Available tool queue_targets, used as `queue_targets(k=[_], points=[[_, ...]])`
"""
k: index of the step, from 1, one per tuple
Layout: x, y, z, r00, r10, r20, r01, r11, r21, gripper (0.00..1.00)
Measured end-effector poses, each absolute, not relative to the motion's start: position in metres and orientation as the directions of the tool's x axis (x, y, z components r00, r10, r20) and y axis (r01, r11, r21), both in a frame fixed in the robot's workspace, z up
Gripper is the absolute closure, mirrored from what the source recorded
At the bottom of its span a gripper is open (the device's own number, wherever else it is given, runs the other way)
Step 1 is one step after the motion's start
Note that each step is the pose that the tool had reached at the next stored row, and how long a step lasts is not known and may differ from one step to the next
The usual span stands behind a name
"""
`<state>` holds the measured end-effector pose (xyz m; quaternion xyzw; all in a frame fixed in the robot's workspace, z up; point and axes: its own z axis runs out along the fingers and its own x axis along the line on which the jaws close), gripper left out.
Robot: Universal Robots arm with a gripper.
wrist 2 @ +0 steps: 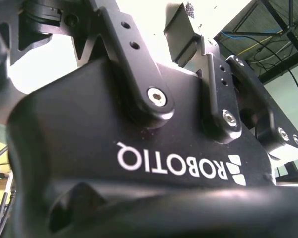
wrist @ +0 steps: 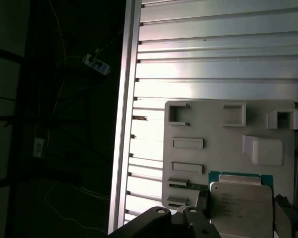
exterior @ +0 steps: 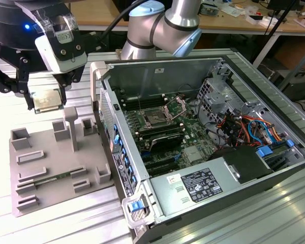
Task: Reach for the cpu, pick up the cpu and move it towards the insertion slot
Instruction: 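Pick up the cpu and move it towards the insertion slot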
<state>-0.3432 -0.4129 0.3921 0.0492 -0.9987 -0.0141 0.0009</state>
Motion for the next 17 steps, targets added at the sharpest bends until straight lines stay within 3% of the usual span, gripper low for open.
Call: queue_targets(k=[17], points=[[-0.3366,-0.4129,0.3920,-0.995,-0.098,0.000,-0.098,0.995,0.028,0.45]])
